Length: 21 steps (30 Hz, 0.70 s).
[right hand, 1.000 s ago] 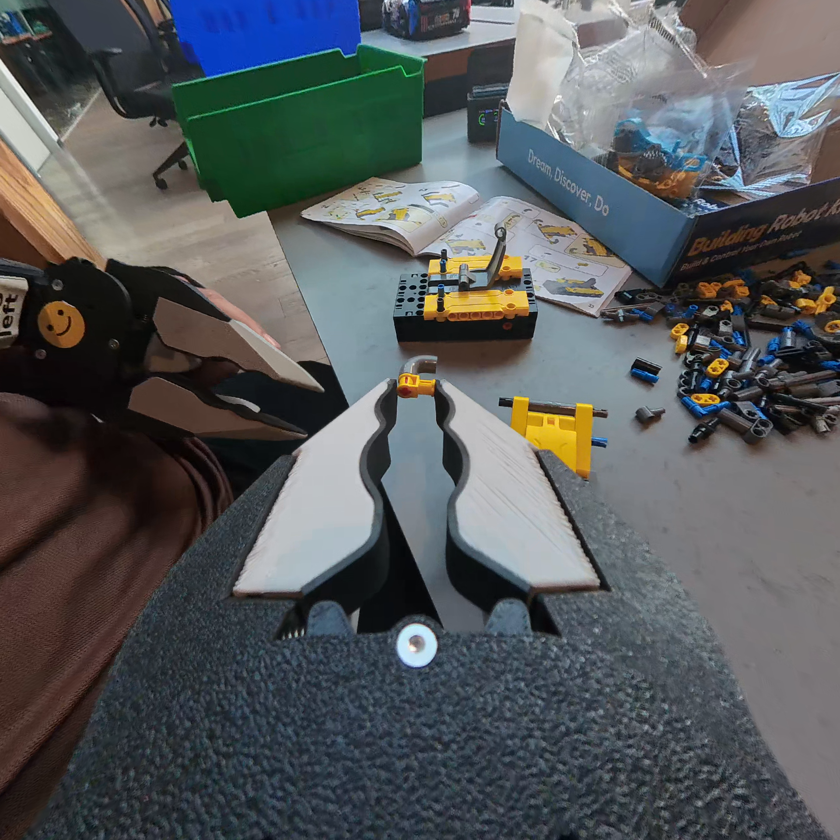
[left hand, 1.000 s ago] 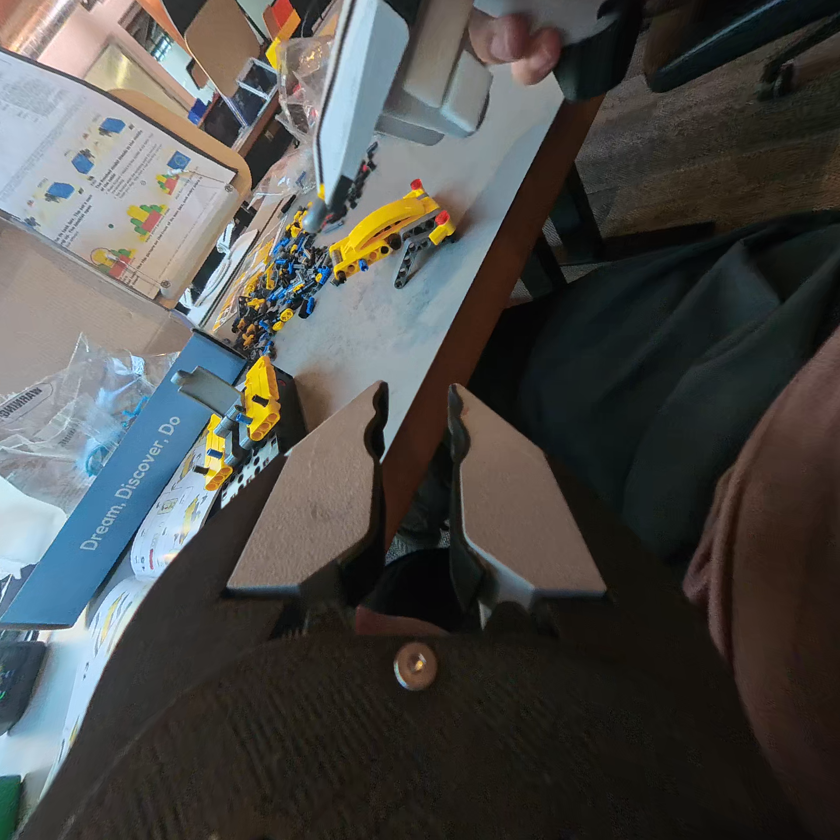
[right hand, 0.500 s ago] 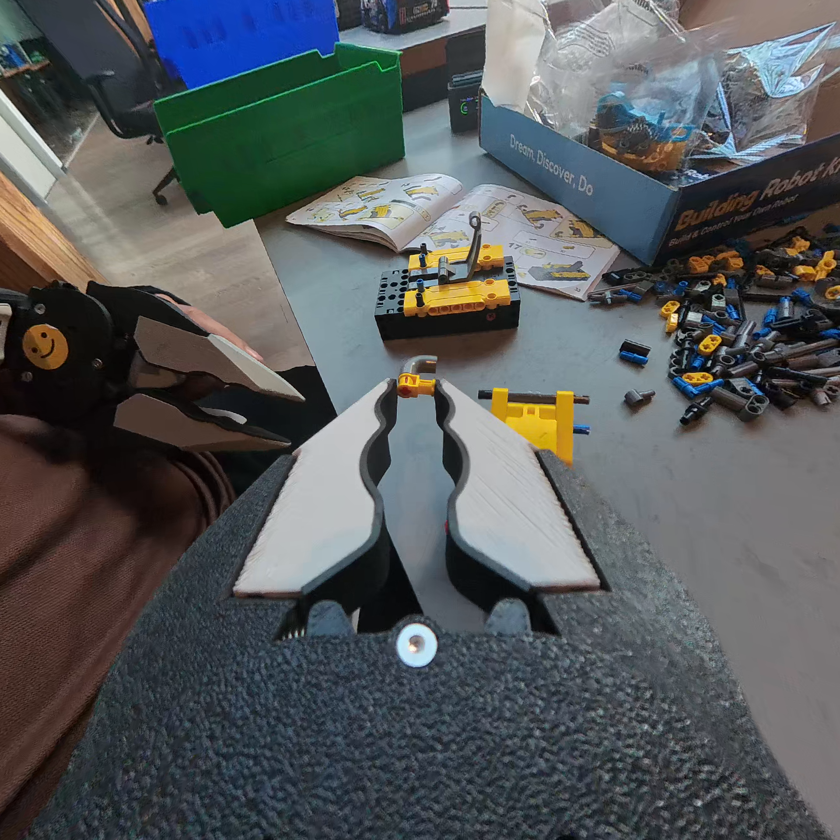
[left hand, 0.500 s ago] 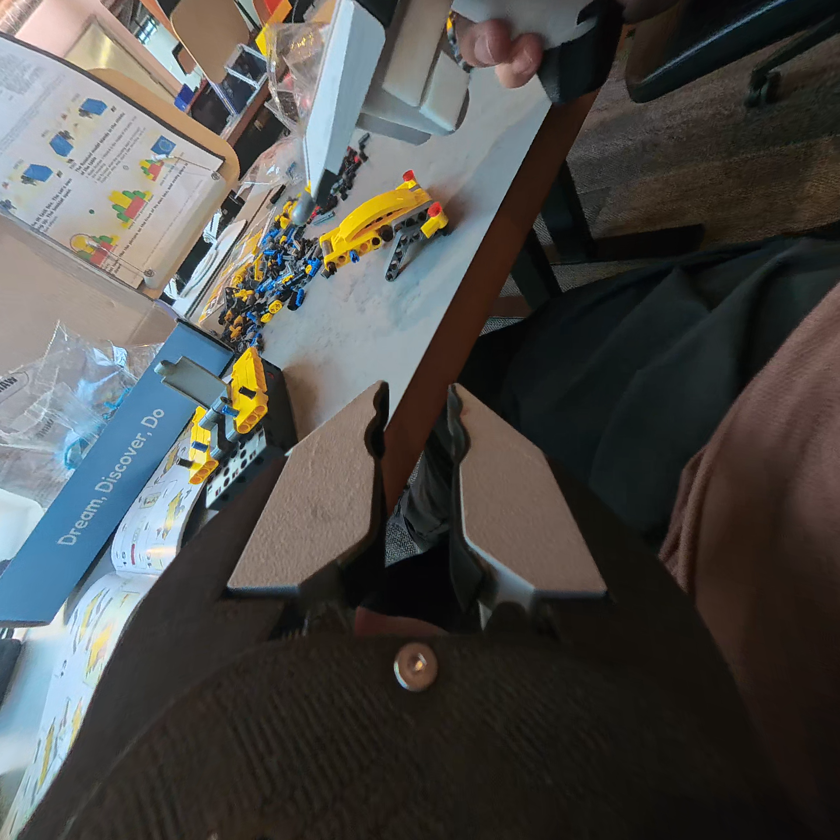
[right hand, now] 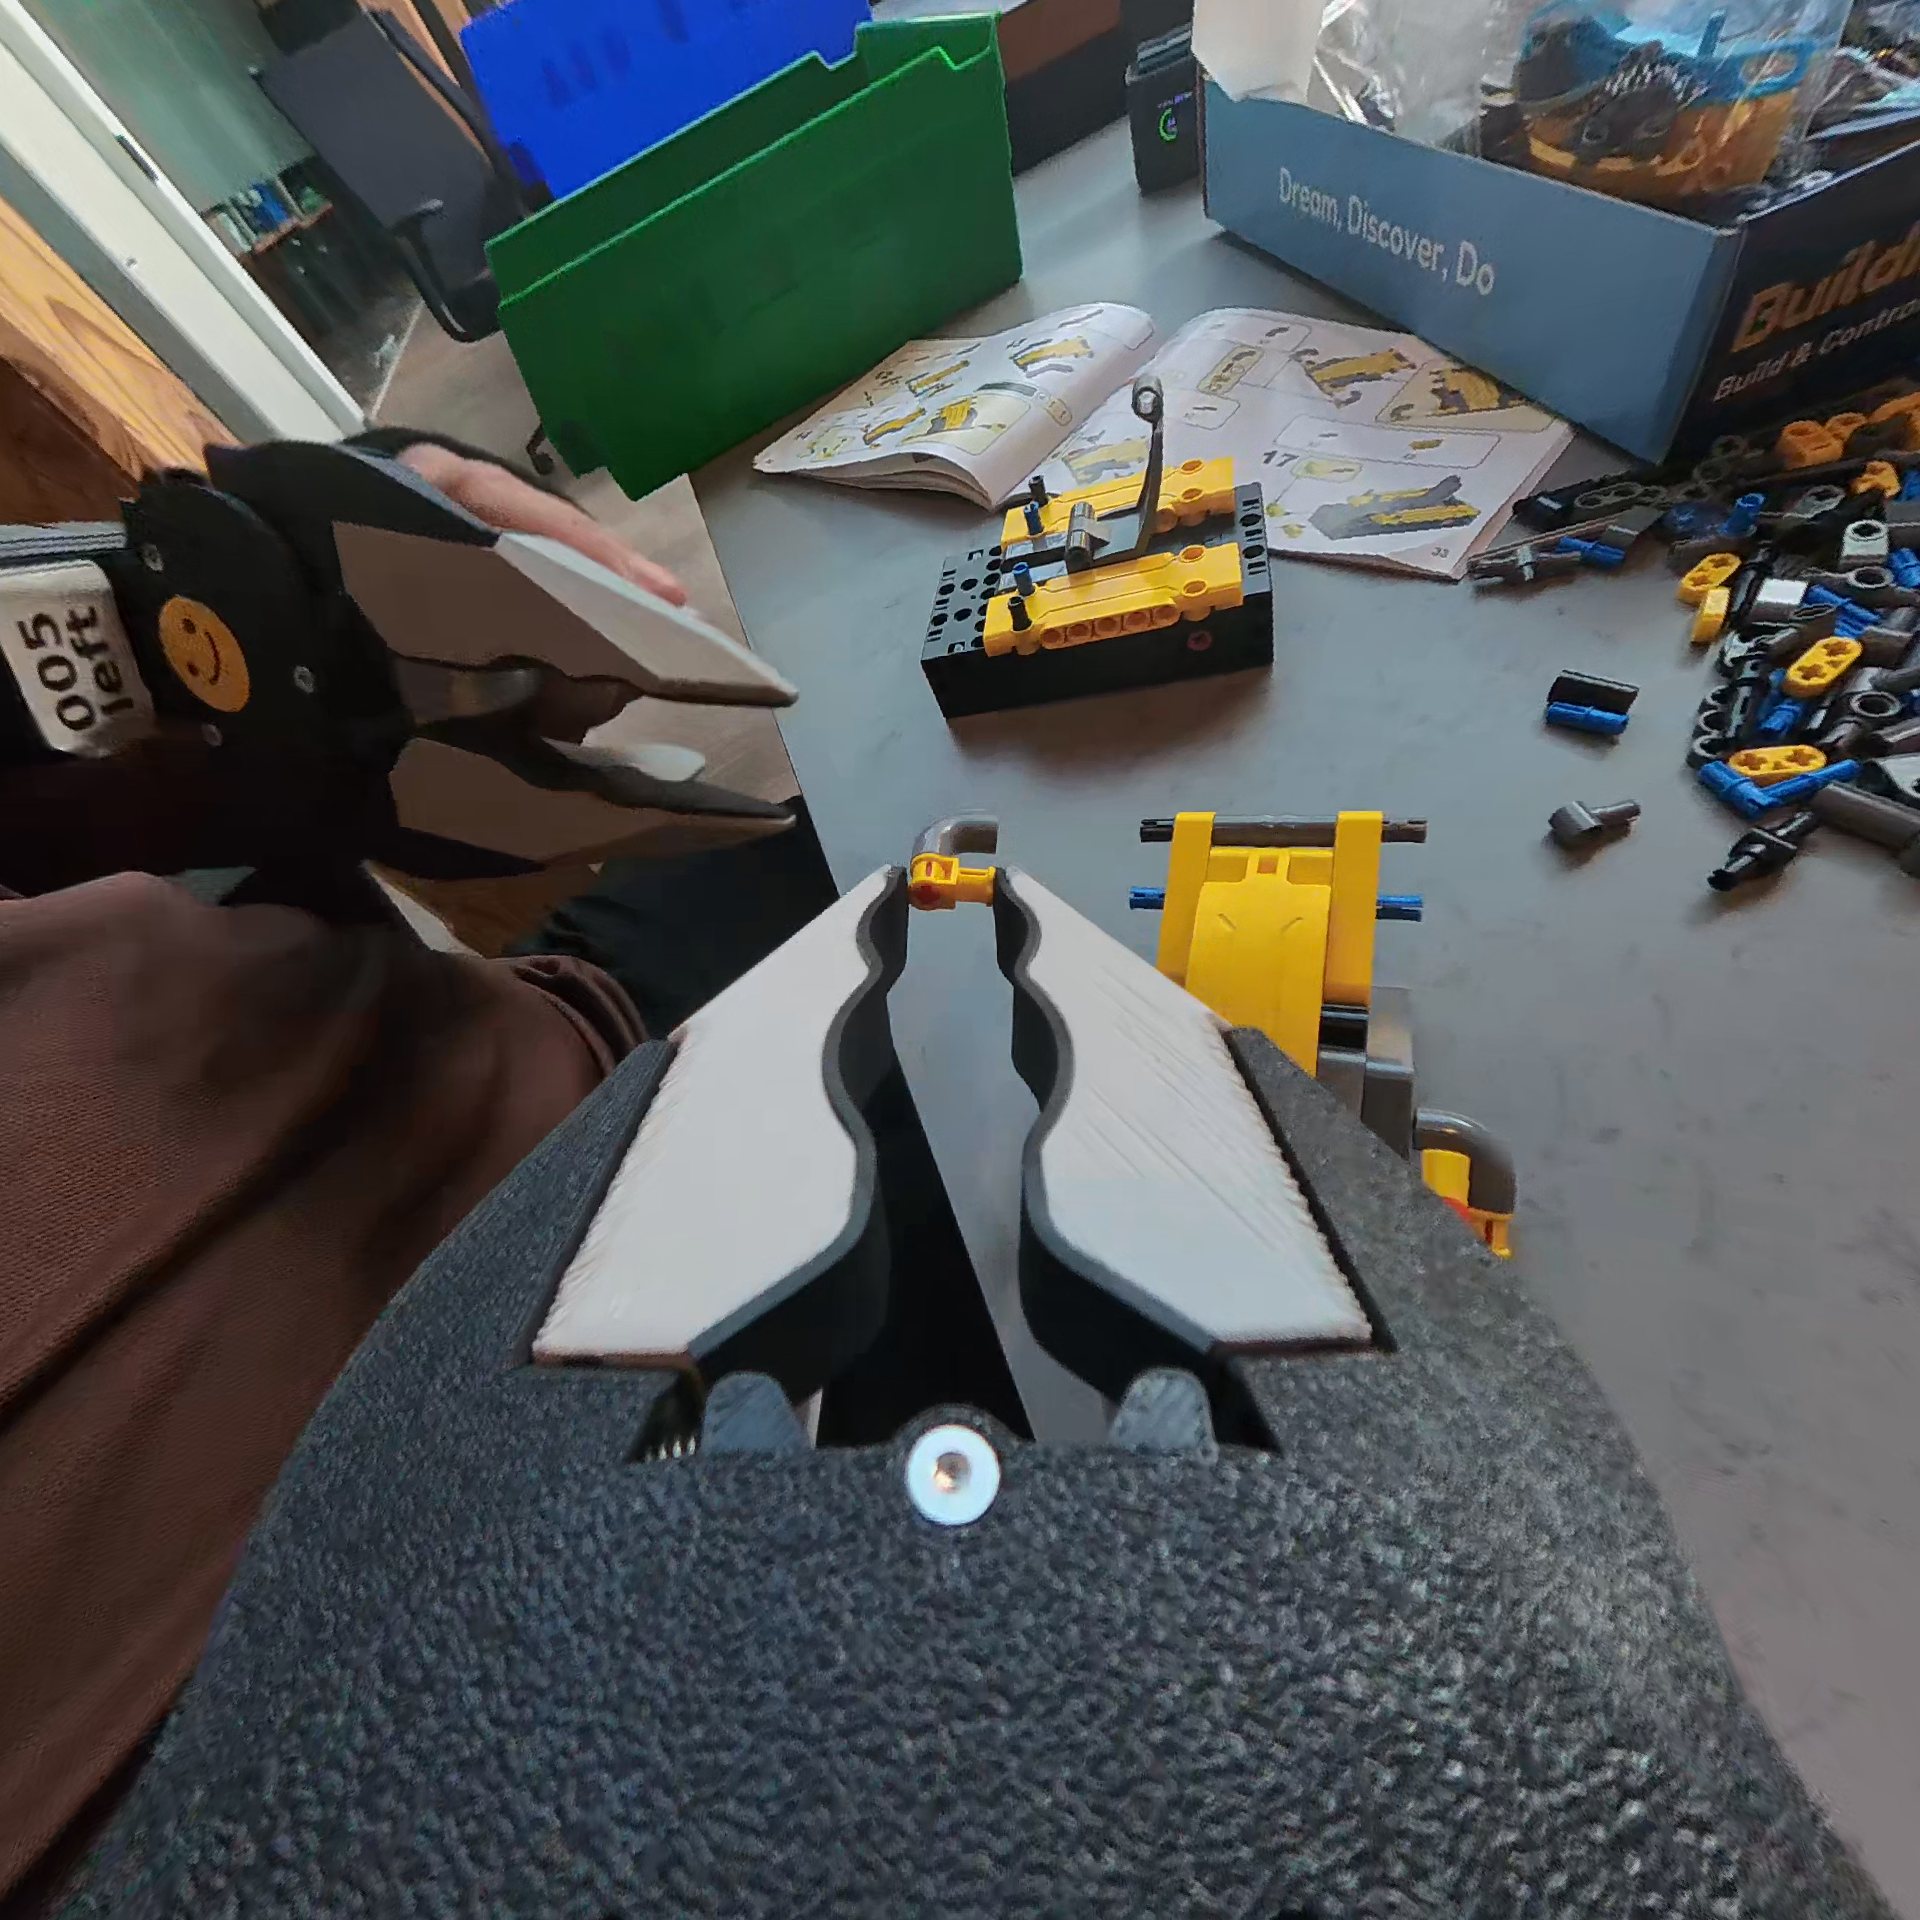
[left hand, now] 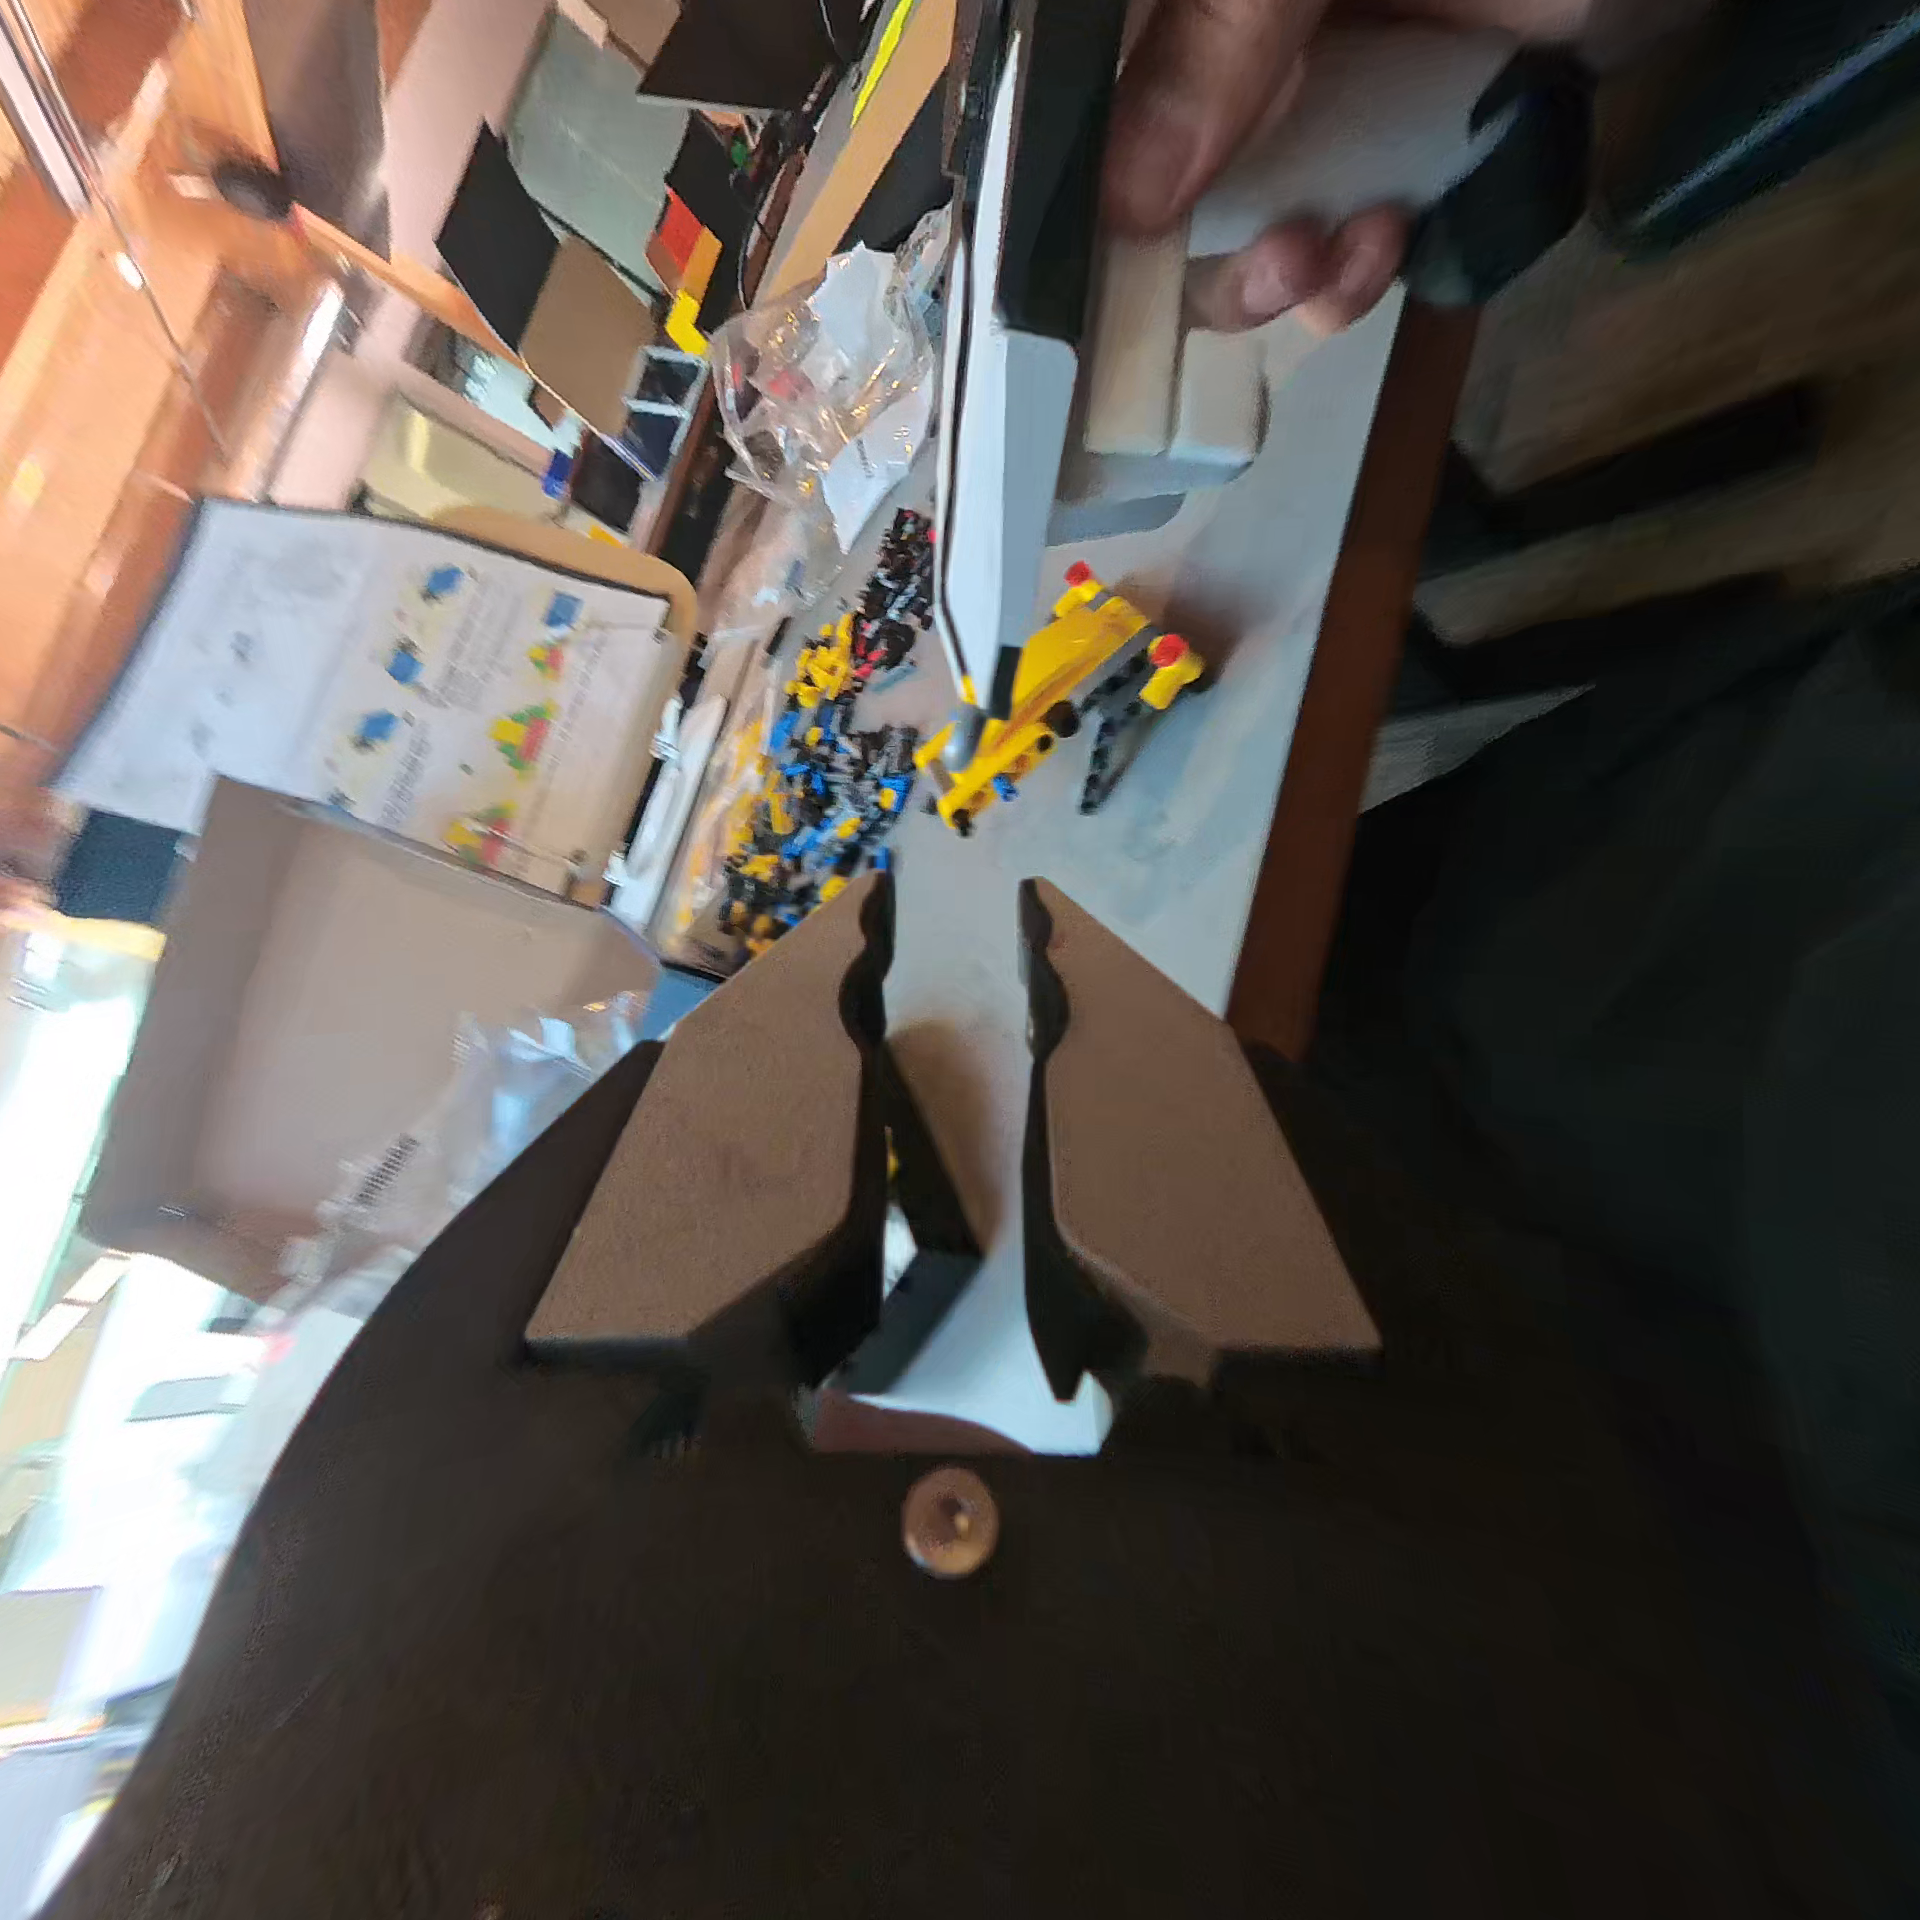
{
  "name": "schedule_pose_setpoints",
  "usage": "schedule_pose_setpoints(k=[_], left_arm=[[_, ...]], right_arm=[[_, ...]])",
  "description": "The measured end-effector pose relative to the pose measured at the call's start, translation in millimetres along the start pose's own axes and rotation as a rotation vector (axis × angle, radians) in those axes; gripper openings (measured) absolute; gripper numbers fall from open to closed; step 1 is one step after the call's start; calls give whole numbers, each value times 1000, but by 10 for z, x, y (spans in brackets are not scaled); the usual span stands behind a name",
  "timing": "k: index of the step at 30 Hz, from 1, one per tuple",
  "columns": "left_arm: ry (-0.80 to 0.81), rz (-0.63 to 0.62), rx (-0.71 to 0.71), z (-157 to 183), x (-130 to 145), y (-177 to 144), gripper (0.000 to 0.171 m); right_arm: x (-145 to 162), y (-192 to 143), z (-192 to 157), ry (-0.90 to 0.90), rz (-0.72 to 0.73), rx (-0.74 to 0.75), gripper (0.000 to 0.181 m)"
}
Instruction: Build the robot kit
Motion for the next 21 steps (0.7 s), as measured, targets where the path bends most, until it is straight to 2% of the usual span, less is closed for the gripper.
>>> schedule_pose_setpoints(k=[3, 10, 16, 18, 21], left_arm=[[144, -10, 33, -51, 39, 184, 23], [286, 66, 106, -14, 2, 374, 19], [211, 81, 136, -38, -48, 400, 15], [242, 92, 150, -25, -53, 402, 7], [298, 93, 174, -1, -44, 403, 5]], right_arm=[[17, -3, 3, 9, -9, -3, 16], [15, -28, -54, 4, -14, -47, 16], [14, -26, -65, -9, -38, -65, 16], [5, -25, -62, -8, -39, -74, 16], [26, -18, -45, 12, -49, -85, 16]])
Point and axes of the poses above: each gripper's, where its closed fingertips meet, y out along the fingers, x out of its underside, z = x × y across the jaws, the point moved 10 cm from there along -y, back along the fingers, and after that the axes turned 12 degrees about z, right-handed, at the moved point
